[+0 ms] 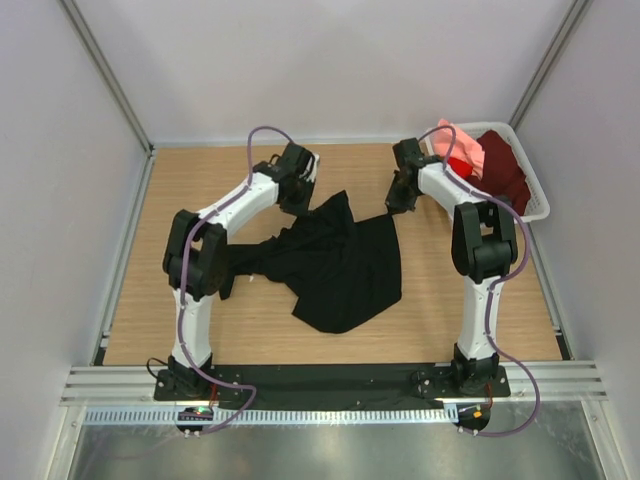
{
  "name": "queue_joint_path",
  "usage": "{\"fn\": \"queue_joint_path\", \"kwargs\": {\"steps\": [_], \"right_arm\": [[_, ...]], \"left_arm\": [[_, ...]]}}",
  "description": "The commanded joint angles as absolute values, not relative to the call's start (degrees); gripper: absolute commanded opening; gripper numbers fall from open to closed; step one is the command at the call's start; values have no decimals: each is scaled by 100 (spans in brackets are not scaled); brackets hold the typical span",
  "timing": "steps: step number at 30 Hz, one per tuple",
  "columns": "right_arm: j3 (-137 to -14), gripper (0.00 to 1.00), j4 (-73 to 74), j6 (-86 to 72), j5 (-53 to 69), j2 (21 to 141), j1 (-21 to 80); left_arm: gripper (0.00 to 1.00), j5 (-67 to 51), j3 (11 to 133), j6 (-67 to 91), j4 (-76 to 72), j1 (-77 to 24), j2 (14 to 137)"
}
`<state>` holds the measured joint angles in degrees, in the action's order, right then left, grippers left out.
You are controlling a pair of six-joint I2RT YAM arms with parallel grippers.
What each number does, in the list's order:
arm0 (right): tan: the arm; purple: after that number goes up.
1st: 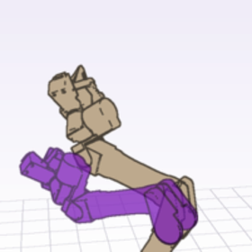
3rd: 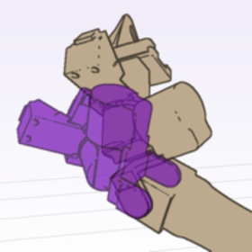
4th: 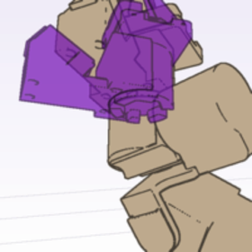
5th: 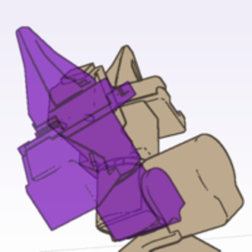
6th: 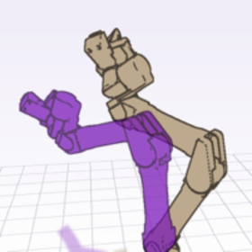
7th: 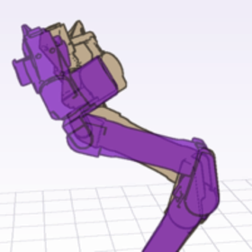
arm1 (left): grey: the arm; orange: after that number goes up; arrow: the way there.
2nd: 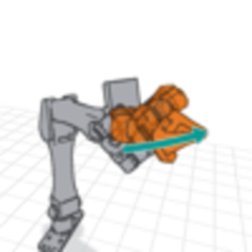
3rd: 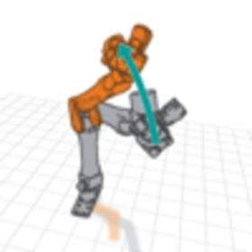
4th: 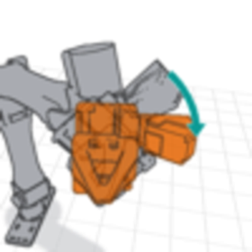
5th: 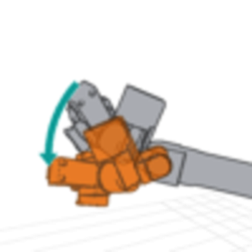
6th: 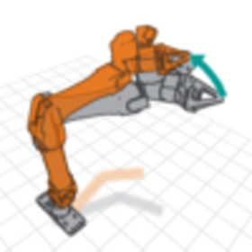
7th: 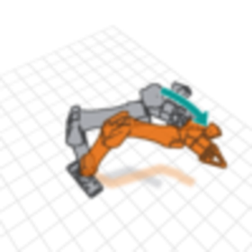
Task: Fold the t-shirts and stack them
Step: Flatten the tshirt out
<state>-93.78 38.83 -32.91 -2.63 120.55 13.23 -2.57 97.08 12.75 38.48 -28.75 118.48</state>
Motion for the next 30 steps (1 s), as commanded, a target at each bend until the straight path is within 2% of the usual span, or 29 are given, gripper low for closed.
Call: {"fn": "queue_joint_path", "kwargs": {"steps": [1,7,10,13,15,18,19,20,23,24,25,27,30], "right_arm": [[-10515,1,4208,-3200,-500,11805,1213],[-12231,1,5000,-2866,-896,10971,993],[-12541,1,5211,-2742,-1106,10548,941],[-12149,1,5282,-2707,-1221,9933,932],[-11613,1,5195,-2742,-1213,9364,940],[-9893,1,4669,-2847,-898,8379,941],[-8957,1,4510,-2909,-722,8150,949],[-8521,1,4361,-2927,-642,7956,949],[-7000,1,3721,-2997,-188,7314,975],[-6683,1,3579,-2988,-71,7226,993],[-6219,1,3481,-2980,173,7155,1028],[-5934,1,3375,-2953,412,7154,1037],[-5591,1,3165,-2979,773,7137,1063]], "left_arm": [[0,841,10694,1494,4349,-2507,11260],[0,1992,12143,1582,5035,-2101,10224],[0,2407,12287,1512,5098,-1995,9688],[0,2619,11552,1521,4712,-1715,9195],[0,2725,10507,1599,4501,-1487,8694],[2,2470,9179,2020,4430,-1258,8184],[7,2418,8880,2291,4447,-1231,8087],[12,2347,8546,2433,4482,-1178,7921],[37,1944,7491,2961,4597,-889,7744],[57,1890,7053,3058,4571,-827,7621],[64,1881,6892,3119,4527,-722,7568],[69,1706,6672,3173,4299,-686,7436],[72,400,6416,3155,3623,-677,7365]]}}
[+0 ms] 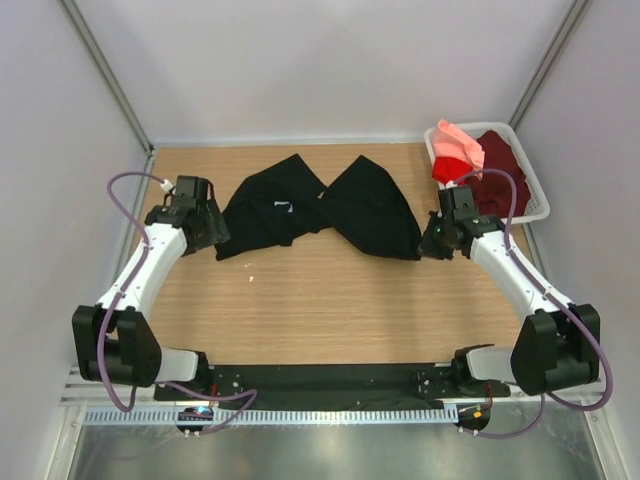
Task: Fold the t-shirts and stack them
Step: Flatten the tshirt out
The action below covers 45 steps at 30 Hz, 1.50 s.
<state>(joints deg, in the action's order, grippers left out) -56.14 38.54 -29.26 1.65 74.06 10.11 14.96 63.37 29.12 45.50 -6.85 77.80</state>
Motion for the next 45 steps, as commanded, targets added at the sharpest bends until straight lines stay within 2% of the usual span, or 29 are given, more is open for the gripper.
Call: {"fn": "queue_joint_path", "kwargs": {"steps": [1,2,4,11,18,20,23,27,35,45], "right_arm": [[-5494,1,3129,-2988,834,7111,1072],[-5458,1,3077,-2988,878,7076,1098],[-5397,1,3076,-2980,931,7040,1116],[-5405,1,3077,-2979,1010,6935,1116],[-5449,1,3041,-2786,817,7180,1134],[-5449,1,2997,-2795,826,7251,1142],[-5344,1,2866,-2856,844,7268,1134],[-5160,1,2734,-3023,949,7163,1177],[-5010,1,2611,-3164,1072,7031,1292],[-5027,1,2523,-3111,1063,7101,1362]], "left_arm": [[72,39,6390,3155,3447,-685,7426],[73,-791,6398,3155,3263,-694,7496],[73,-1072,6564,3112,3103,-712,7872],[72,-71,7944,2866,4042,-721,9525],[72,351,6979,2997,3595,-721,9632],[70,133,7031,3023,3595,-729,9685],[66,-824,6952,2953,2955,-886,9458],[65,-37,7258,2743,2645,-1589,9290],[53,967,8638,2206,3059,-2241,10755],[56,1212,10256,2267,3602,-2329,12162]]}}
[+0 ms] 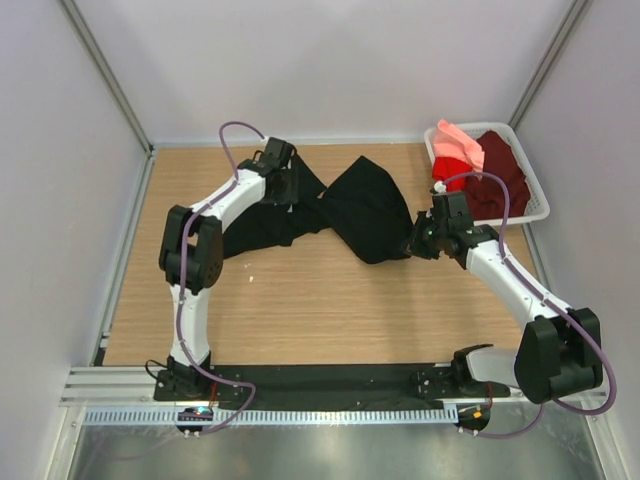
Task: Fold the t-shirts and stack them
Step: Flatten the tshirt out
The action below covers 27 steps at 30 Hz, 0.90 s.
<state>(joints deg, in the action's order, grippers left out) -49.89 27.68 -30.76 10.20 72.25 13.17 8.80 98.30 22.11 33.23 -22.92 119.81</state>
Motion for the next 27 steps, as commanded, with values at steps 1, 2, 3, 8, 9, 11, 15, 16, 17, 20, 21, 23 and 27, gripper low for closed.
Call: {"fn": "queue_joint_path", "kwargs": {"steps": [1,2,3,8,9,11,15,16,17,20,21,23,27], "right_arm": [[-4993,1,2496,-3111,1055,7119,1362],[-4966,1,2453,-3111,1046,7171,1371],[-4948,1,2435,-3111,1063,7207,1371],[-4922,1,2382,-3076,1037,7339,1406],[-4922,1,2391,-3067,1020,7348,1415],[-4931,1,2382,-3059,967,7348,1415],[-4922,1,2347,-3067,949,7356,1433],[-4931,1,2355,-3067,949,7365,1424],[-4939,1,2355,-3067,941,7357,1433],[-4913,1,2356,-3067,923,7339,1433],[-4913,1,2347,-3059,914,7330,1441],[-4896,1,2364,-3050,923,7348,1433],[-4887,1,2399,-3059,923,7321,1433]], "left_arm": [[56,1213,10396,2285,3647,-2338,12242],[57,1230,10432,2285,3674,-2364,12313],[57,1265,10485,2285,3665,-2399,12392],[57,1625,10923,2197,3849,-2514,12884],[57,1652,10951,2180,3867,-2514,12937],[57,1679,10995,2171,3858,-2514,13025],[53,1783,11057,2171,3911,-2514,13113],[51,1828,11057,2171,3937,-2522,13105],[48,1863,11057,2180,3955,-2514,13078],[41,1863,11057,2118,3955,-2514,13026],[38,1863,11057,2109,3955,-2522,12973],[28,1898,11030,2101,3964,-2522,12946],[5,1960,11039,2057,4087,-2522,12815]]}}
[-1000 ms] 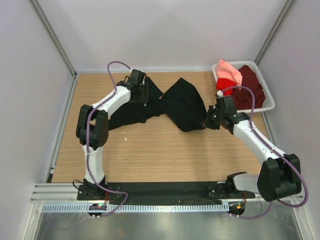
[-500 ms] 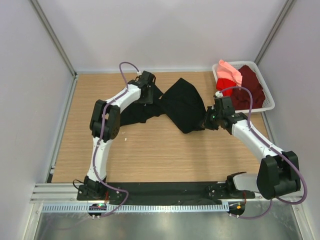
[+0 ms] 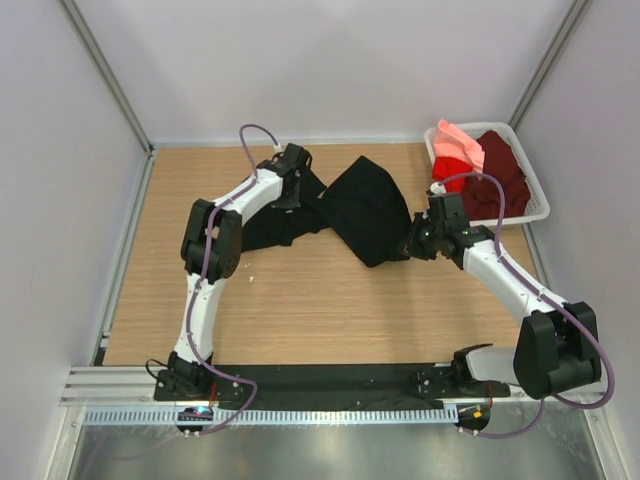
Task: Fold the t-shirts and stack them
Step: Flatten the tshirt out
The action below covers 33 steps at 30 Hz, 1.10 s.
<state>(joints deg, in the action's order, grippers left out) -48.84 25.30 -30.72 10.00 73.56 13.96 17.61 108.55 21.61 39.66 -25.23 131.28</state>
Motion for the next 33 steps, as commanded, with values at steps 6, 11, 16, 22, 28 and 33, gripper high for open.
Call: {"fn": "queue_joint_path", "kwargs": {"steps": [6,11,16,22,28,33], "right_arm": [[-4896,1,2417,-3050,861,7321,1441],[-4861,1,2417,-3067,862,7462,1441],[-4860,1,2435,-3067,817,7488,1441],[-4860,1,2522,-3041,826,7392,1441],[-4825,1,2514,-3102,870,7304,1441],[-4781,1,2505,-3138,914,7260,1441]], "left_arm": [[0,2188,10821,2074,4456,-2522,12183],[0,2346,9855,2399,4412,-2452,10911],[0,2322,8241,2890,4334,-2242,9889],[25,1056,6295,3585,3412,-1521,8325],[58,791,5152,4165,2927,-1195,7525],[62,703,4335,4368,2067,-1187,7268]]}}
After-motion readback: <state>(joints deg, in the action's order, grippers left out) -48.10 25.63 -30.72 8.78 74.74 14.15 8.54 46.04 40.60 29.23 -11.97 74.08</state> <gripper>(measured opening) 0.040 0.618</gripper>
